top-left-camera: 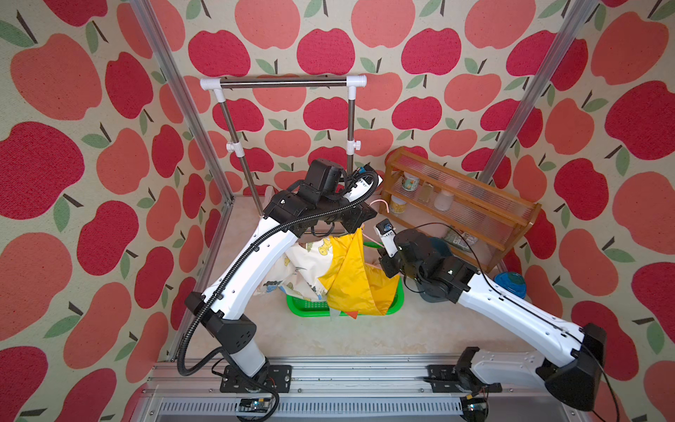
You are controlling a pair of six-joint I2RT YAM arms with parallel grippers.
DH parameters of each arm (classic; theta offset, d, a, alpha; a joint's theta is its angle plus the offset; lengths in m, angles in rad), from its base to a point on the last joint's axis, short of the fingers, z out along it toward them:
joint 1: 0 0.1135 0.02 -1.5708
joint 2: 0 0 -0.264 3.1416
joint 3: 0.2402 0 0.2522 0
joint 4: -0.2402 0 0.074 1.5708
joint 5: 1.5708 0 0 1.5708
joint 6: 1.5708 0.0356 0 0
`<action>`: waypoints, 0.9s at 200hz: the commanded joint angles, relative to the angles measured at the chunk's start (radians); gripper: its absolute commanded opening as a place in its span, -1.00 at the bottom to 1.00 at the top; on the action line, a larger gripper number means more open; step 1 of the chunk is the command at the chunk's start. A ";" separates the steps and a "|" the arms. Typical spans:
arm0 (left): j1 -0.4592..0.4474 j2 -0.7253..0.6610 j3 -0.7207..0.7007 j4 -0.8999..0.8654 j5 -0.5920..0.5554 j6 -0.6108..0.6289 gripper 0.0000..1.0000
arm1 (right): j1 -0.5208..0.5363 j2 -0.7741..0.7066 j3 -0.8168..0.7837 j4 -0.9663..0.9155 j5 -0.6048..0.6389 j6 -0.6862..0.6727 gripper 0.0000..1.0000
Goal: Remove the clothespins securing jackets to the hanger
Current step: Remove the jacket from the hanger.
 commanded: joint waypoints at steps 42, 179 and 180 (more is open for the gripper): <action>-0.001 -0.015 0.018 -0.001 -0.107 -0.048 -0.09 | 0.002 -0.033 0.005 0.041 0.099 -0.032 -1.00; -0.143 -0.296 -0.387 0.052 -0.712 -0.252 0.74 | -0.081 -0.016 0.114 -0.097 -0.122 -0.057 -1.00; -0.147 -0.291 -0.389 0.056 -0.718 -0.253 0.74 | -0.081 -0.018 0.113 -0.099 -0.123 -0.059 -1.00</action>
